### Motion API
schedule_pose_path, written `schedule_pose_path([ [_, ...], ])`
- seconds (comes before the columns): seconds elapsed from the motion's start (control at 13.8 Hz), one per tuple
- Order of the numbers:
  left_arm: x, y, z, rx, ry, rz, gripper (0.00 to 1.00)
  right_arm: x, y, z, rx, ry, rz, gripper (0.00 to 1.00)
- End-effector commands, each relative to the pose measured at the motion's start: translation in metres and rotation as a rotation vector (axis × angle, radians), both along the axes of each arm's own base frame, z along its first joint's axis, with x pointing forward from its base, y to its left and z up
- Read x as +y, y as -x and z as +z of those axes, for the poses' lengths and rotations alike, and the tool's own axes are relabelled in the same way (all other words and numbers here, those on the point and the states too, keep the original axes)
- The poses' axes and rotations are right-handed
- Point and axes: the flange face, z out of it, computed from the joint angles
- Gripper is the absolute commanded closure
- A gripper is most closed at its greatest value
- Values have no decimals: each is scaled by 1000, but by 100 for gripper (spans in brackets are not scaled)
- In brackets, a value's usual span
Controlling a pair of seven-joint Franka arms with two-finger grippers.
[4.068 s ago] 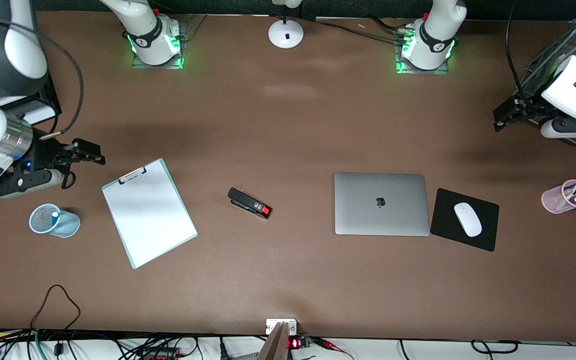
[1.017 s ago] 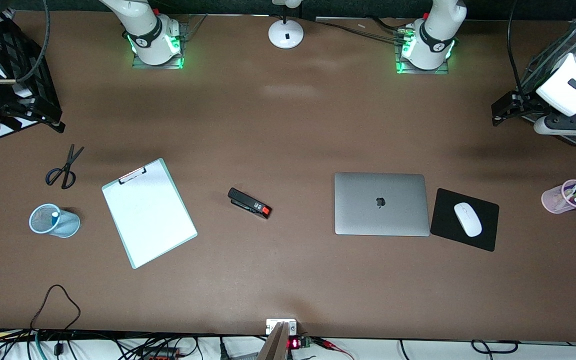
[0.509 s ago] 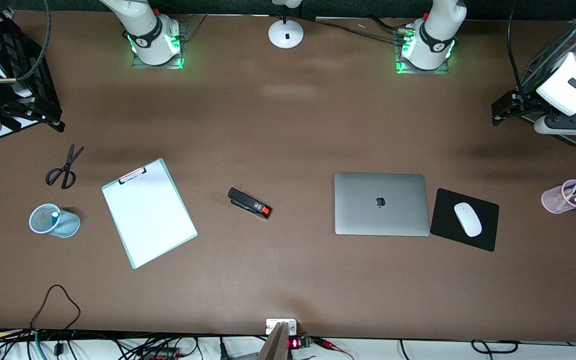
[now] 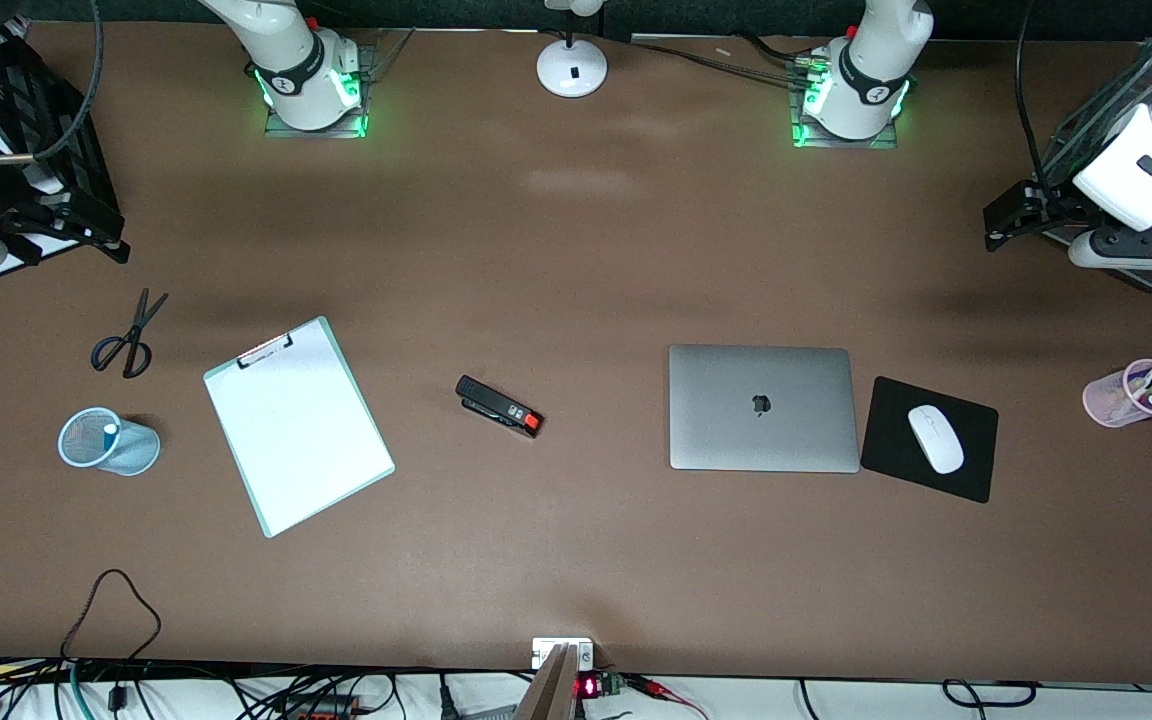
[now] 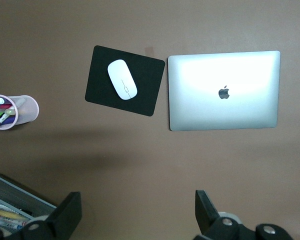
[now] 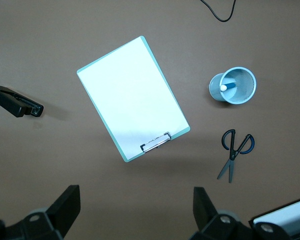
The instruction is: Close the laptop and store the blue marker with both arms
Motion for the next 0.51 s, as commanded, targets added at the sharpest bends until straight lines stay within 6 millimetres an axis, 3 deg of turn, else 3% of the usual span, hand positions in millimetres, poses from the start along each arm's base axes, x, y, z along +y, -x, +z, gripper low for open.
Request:
schedule_pose_path([
  [0.0, 1, -3, 5, 7, 13, -16, 0, -3, 5, 1, 14, -1, 12, 0],
  [0.44, 2, -3, 5, 9, 13, -13, 0, -13, 5, 0, 20, -3, 0, 0],
])
